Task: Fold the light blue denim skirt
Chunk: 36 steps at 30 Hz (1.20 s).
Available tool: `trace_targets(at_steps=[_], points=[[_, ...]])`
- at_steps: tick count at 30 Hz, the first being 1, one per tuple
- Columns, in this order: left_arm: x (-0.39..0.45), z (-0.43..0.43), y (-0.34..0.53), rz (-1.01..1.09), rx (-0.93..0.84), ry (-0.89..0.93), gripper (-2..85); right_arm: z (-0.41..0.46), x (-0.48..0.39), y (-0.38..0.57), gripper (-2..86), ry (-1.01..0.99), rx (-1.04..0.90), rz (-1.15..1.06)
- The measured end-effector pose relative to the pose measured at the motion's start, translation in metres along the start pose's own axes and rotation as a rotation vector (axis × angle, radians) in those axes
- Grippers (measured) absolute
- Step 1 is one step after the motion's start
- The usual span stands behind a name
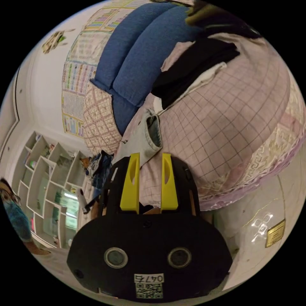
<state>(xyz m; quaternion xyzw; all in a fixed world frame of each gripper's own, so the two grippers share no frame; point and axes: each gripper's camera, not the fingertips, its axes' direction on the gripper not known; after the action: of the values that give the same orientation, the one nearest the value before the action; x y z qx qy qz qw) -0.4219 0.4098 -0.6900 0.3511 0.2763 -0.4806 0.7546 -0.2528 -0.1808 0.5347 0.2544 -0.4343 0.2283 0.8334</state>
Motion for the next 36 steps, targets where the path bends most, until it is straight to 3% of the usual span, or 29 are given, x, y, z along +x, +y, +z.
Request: trace_targets(at_steps=[4, 8, 12, 16, 22, 26, 31, 36], points=[[0.004, -0.005, -0.005, 0.060, 0.068, 0.015, 5.2, -0.014, 0.020, 0.001, 5.1, -0.064, 0.037, 0.114], [-0.011, 0.029, -0.014, 0.066, -0.012, -0.088, 5.6, -0.031, 0.013, 0.003, 0.1, -0.104, 0.062, 0.096], [-0.039, 0.039, -0.016, 0.001, -0.029, -0.042, 5.5, -0.050, -0.003, 0.004, -0.6, 0.027, 0.070, 0.019], [-0.030, 0.031, -0.023, -0.010, 0.070, 0.030, 5.3, -0.052, 0.020, 0.004, -0.7, -0.041, 0.042, 0.132], [-0.015, 0.052, -0.087, -0.076, 0.152, -0.016, 6.6, -0.072, -0.034, -0.013, -0.7, -0.053, 0.073, 0.025], [-0.051, 0.103, -0.161, -0.194, 0.030, 0.083, 2.7, -0.076, -0.082, -0.029, -0.7, -0.028, 0.076, -0.070], [-0.070, 0.160, -0.184, -0.246, -0.101, 0.026, -0.8, -0.074, -0.121, -0.047, -0.7, -0.032, 0.083, -0.109], [-0.078, 0.127, -0.182, -0.255, -0.107, 0.068, -1.0, -0.070, -0.160, -0.067, -0.7, -0.052, 0.078, -0.115]])
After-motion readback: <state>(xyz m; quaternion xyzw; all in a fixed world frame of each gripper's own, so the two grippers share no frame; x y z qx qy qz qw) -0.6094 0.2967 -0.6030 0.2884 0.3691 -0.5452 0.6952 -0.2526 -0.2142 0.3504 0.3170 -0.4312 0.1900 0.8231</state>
